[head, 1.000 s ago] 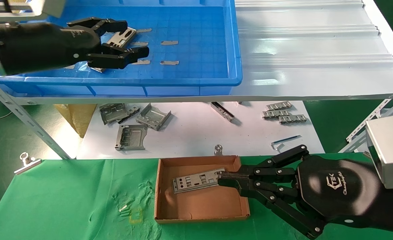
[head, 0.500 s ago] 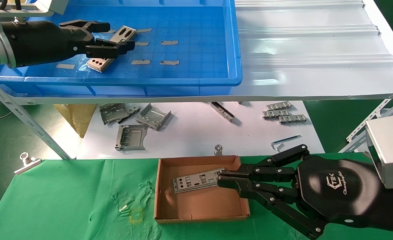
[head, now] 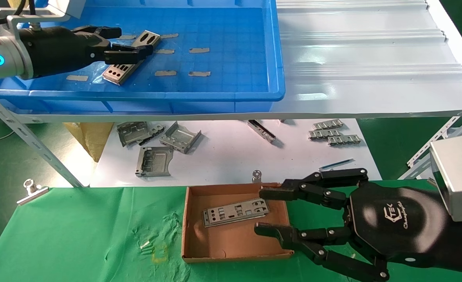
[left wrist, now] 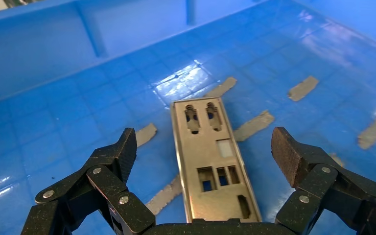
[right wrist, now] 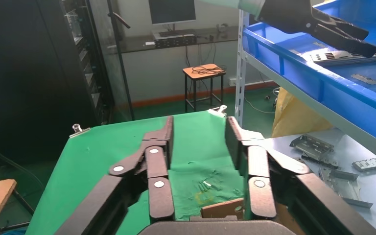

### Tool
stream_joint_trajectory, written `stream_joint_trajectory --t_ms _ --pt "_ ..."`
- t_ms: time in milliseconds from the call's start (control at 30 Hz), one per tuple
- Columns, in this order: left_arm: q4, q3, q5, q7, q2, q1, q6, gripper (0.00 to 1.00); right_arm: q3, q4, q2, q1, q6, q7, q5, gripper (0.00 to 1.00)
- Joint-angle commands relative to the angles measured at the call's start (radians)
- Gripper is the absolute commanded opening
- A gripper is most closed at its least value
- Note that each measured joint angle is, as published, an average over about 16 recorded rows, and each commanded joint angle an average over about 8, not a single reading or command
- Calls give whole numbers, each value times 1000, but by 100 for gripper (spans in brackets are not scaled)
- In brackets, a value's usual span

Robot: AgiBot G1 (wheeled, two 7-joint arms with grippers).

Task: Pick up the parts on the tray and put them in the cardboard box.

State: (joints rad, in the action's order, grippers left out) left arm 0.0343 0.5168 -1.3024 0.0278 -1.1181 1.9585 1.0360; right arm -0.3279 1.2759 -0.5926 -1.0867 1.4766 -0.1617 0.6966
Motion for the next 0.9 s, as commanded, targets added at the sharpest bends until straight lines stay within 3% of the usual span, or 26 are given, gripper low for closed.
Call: stream_joint_trajectory --t_ms 33,100,900 --pt "-8 0 0 4 -8 -1 -21 11 0 0 0 0 0 0 0 100" --pt "-11 0 -1 7 -12 -1 -30 0 0 0 0 0 0 0 0 100" --pt "-19 -6 8 55 -32 -1 -60 0 -1 0 0 0 0 0 0 100"
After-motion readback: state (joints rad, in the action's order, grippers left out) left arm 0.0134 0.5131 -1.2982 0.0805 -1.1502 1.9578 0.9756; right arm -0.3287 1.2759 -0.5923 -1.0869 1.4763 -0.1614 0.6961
